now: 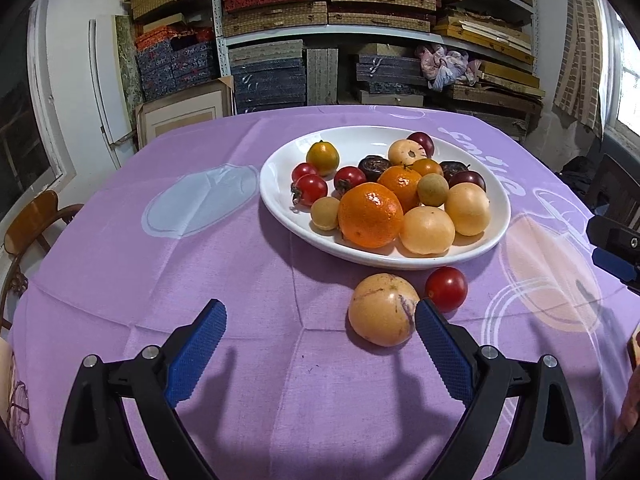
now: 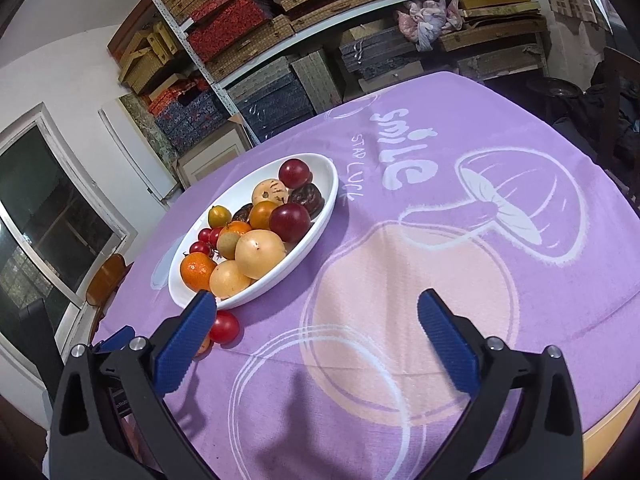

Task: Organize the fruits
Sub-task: 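Move the open left tool to the speckled pepino and close on it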

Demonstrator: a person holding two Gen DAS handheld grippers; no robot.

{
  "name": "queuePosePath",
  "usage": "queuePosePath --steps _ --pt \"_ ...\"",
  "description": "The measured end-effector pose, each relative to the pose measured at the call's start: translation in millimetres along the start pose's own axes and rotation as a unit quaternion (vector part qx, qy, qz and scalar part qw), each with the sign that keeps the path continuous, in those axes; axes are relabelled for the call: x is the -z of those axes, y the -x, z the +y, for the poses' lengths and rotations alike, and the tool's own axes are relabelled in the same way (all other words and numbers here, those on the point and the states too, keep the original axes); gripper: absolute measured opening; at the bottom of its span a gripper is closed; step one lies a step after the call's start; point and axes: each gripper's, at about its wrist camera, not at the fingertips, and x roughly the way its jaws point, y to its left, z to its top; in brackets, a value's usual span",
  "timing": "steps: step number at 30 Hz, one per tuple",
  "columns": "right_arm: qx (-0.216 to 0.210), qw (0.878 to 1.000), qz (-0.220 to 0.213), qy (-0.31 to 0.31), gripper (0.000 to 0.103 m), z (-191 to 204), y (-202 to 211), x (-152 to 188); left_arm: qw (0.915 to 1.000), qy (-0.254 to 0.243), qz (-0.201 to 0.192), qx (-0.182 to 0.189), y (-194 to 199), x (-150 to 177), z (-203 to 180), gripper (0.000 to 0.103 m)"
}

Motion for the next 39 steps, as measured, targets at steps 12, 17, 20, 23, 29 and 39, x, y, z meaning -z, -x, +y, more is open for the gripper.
queuePosePath --steps 12,17,20,23,29,39 --pt "0.006 1.000 0.010 -0.006 0.099 -1 -9 0 0.9992 0.021 0.029 0.014 -20 -4 -1 0.100" --pt "0.007 1.000 0.010 -0.006 0.099 -1 -10 0 0.9990 0.013 0.039 0.015 -24 -5 -3 0.100" --pt "0.007 1.000 0.008 -0.008 0.099 -2 -11 1 0.9989 0.007 0.045 0.013 -27 -5 -4 0.100" --pt "0.007 1.000 0.010 -0.008 0.099 -3 -12 1 0.9987 0.007 0.048 0.014 -28 -5 -5 0.100" --pt "0.008 1.000 0.012 -0.007 0.099 -3 -13 2 0.9986 0.023 0.048 -0.001 -29 -6 5 0.100" --pt "0.008 1.000 0.011 -0.002 0.099 -2 -13 2 0.9978 0.044 0.045 0.023 -25 -2 25 0.083"
